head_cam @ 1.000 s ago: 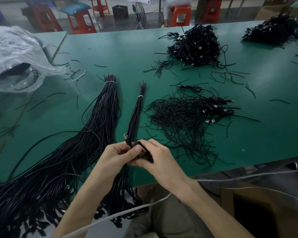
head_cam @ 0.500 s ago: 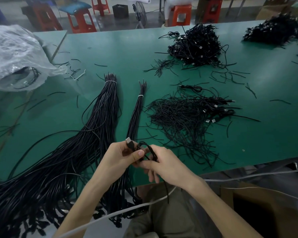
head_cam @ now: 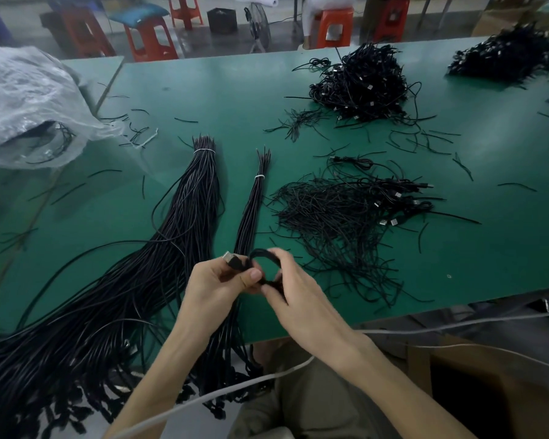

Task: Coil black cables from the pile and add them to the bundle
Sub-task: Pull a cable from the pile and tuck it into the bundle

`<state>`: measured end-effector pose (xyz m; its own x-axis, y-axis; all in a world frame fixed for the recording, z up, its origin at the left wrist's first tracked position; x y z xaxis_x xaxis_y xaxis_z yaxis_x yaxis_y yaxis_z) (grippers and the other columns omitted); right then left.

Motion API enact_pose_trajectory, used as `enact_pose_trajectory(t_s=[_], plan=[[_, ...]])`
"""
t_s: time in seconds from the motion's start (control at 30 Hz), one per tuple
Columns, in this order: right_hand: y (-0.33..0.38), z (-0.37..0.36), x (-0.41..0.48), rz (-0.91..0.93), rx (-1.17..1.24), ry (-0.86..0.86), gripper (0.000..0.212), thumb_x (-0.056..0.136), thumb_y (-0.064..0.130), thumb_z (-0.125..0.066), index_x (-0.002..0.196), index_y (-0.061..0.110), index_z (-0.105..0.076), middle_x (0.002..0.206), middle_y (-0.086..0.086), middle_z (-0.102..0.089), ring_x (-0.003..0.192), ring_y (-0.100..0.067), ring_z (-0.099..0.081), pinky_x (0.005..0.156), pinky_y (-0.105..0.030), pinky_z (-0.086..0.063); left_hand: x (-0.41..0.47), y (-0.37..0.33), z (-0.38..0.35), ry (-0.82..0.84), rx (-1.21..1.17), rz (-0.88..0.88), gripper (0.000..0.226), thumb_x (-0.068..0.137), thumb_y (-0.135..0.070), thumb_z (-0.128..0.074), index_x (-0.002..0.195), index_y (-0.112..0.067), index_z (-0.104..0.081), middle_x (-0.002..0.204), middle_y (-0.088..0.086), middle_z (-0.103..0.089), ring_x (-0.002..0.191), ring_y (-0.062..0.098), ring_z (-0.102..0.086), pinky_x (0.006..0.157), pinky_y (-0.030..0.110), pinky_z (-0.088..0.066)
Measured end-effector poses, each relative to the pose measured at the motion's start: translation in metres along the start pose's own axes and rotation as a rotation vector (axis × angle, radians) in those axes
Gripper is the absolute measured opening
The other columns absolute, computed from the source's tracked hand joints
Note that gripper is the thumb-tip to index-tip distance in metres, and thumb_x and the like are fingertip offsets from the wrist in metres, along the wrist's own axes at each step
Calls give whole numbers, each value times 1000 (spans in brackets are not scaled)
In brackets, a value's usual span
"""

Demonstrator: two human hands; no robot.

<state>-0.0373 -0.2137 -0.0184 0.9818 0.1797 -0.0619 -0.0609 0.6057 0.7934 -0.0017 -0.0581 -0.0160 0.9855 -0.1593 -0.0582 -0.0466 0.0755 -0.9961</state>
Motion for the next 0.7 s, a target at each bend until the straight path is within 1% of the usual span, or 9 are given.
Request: enact_pose_trajectory(t_s=[0.07, 0.17, 0.23, 0.27, 0.33, 0.4, 0.5, 0.6, 0.7], plan=[[4, -2, 1, 66, -143, -99, 59, 107, 34, -48, 156, 31, -15, 140, 4, -45, 106, -17, -61, 77, -27, -48, 1, 2, -2, -80, 24, -30, 5, 85, -13, -77, 82, -16, -79, 82, 9, -78, 78, 27, -77, 78, 39, -64], [3, -2, 2, 107, -360, -138, 61, 108, 34, -46, 157, 17, -15, 132, -4, -46, 92, -19, -65, 65, -24, -46, 2, 8, -8, -112, 67, -31, 4, 88, -9, -76, 86, -12, -77, 79, 8, -78, 77, 29, -77, 82, 52, -62], [0, 0, 2, 117, -445, -101, 52, 107, 23, -47, 151, 12, -22, 130, -7, -48, 93, -21, -68, 67, -29, -54, 2, 14, -11, -80, 52, 4, 2, 87, -13, -78, 89, -13, -77, 80, 9, -78, 77, 30, -78, 84, 55, -61], [-1, 1, 2, 123, -474, -76, 45, 106, 20, -45, 146, 12, -26, 126, -7, -49, 94, -22, -68, 67, -32, -55, 2, 15, -11, -64, 29, 30, 9, 84, -16, -79, 92, -13, -76, 81, 11, -78, 77, 31, -78, 85, 56, -61], [-3, 3, 3, 132, -532, -36, 30, 108, 22, -42, 135, 13, -34, 115, -4, -50, 88, -22, -67, 61, -31, -48, 4, 18, -10, -37, 29, 68, 30, 77, -23, -82, 104, -16, -73, 82, 12, -76, 77, 32, -78, 84, 57, -61], [-5, 3, 5, 151, -579, 7, 22, 110, 27, -41, 127, 14, -40, 106, -1, -50, 79, -23, -64, 58, -30, -38, 8, 18, -6, 8, 107, 71, 42, 73, -28, -84, 112, -18, -69, 79, 10, -76, 77, 30, -78, 84, 55, -61], [-6, 2, 4, 208, -612, 75, 14, 112, 28, -35, 113, 17, -43, 95, 2, -47, 68, -21, -56, 58, -32, -37, 14, 12, 2, 136, 272, 33, 33, 78, -30, -84, 109, -25, -72, 82, 5, -78, 79, 23, -78, 85, 50, -61], [-8, 2, 3, 255, -647, 87, 15, 113, 27, -33, 106, 18, -43, 90, 4, -45, 60, -17, -45, 57, -32, -37, 16, 6, 7, 254, 317, 54, 33, 76, -38, -82, 105, -25, -74, 86, 1, -79, 81, 18, -78, 84, 41, -63], [-7, 8, 7, 271, -662, 72, 17, 112, 27, -33, 100, 19, -41, 84, 6, -40, 54, -13, -39, 54, -30, -31, 20, 0, 15, 248, 539, 0, 25, 80, -43, -81, 103, -35, -74, 90, -8, -76, 81, 3, -73, 78, 27, -61]])
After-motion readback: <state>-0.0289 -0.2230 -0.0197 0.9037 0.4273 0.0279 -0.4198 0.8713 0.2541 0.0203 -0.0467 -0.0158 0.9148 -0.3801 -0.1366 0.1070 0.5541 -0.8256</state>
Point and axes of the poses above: each hand's wrist, its own x-axis towards the middle knuckle, its own z-axis out of the back of the hand, y = z × x, the point moved 4 cm from there along x, towards the middle knuckle
